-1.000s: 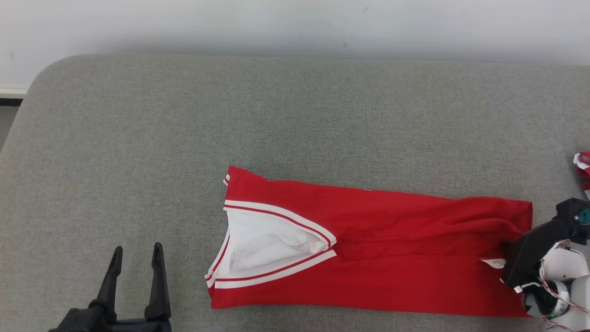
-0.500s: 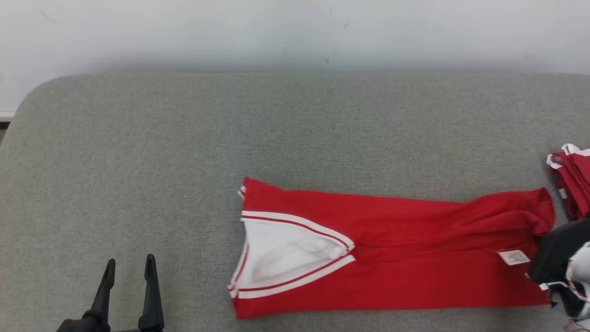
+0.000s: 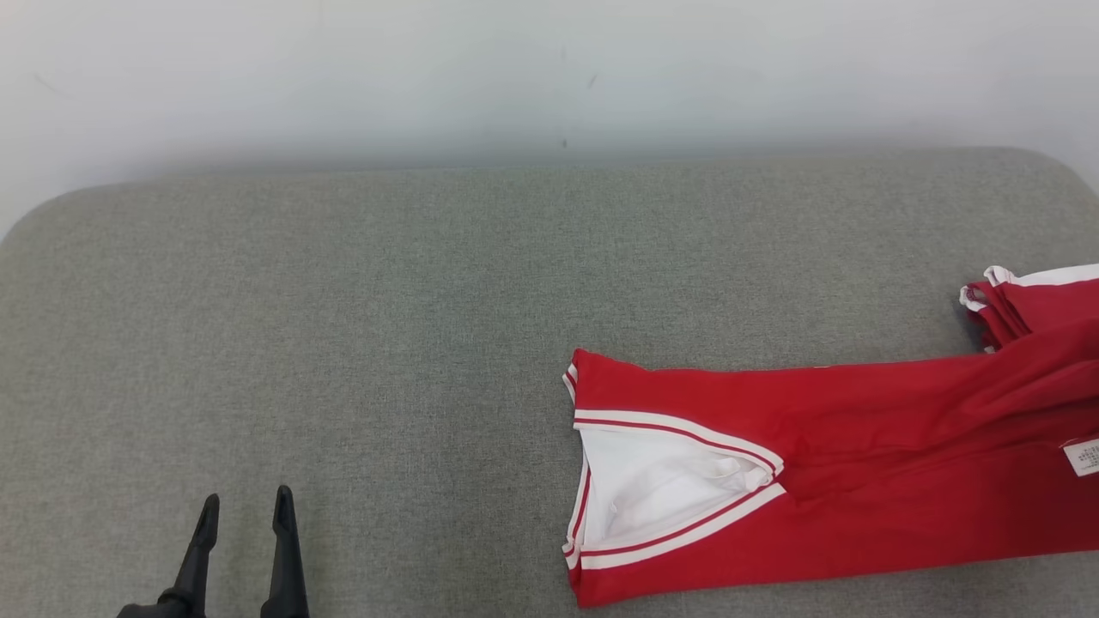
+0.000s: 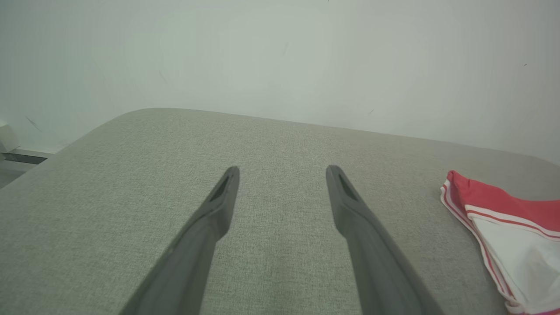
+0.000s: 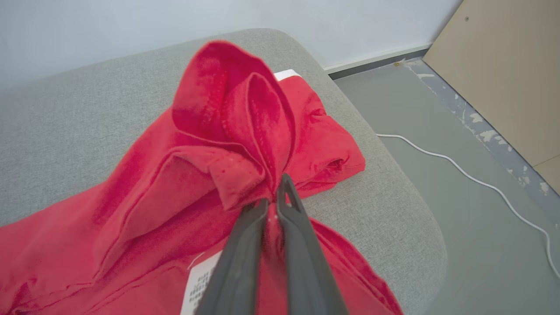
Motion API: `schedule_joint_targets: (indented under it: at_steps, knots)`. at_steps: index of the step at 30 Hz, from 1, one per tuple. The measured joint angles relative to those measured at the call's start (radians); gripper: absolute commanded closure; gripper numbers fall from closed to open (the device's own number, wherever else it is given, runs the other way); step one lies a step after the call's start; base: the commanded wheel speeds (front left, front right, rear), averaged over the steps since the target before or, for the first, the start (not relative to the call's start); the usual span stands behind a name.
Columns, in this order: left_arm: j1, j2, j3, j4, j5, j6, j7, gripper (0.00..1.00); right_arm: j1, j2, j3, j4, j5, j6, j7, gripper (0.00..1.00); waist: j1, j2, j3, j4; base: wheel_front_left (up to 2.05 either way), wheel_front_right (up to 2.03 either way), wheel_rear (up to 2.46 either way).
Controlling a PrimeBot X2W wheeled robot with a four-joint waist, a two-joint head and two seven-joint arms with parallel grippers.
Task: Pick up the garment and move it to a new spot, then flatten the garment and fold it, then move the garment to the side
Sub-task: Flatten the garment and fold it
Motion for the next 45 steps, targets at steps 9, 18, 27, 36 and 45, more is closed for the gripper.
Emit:
schedule_joint_targets:
  at_steps: [9,18,27,36,45]
  knots:
    - [0.000,0.000,-0.005,0.004,-0.010,0.000,0.000,0.00,0.041,0.067,0.134,-0.066,0.084,0.000,0.043,1.00,0.0000,-0.0001,-0.014,0.000,0.00,0.00,0.00]
    - [-0.002,0.000,-0.006,0.006,-0.013,0.000,0.000,0.00,0.045,0.117,0.419,-0.008,0.222,0.000,0.027,1.00,0.0000,0.0000,-0.003,0.015,0.00,0.00,0.00]
    - [-0.007,-0.001,-0.017,0.007,-0.018,0.000,0.000,0.00,-0.043,0.129,0.628,0.121,0.320,0.000,-0.037,1.00,0.0000,0.0000,0.005,0.055,0.00,0.00,0.00]
    - [-0.012,-0.001,-0.021,0.008,-0.024,0.000,0.000,0.00,-0.093,0.130,0.748,0.237,0.384,0.000,-0.084,1.00,0.0000,0.0000,0.017,0.092,0.00,0.00,0.00]
    - [-0.013,-0.001,-0.015,0.012,-0.026,0.000,0.000,0.00,-0.122,0.130,0.826,0.296,0.417,0.000,-0.121,0.00,0.0000,0.0000,0.018,0.094,0.00,0.00,0.00]
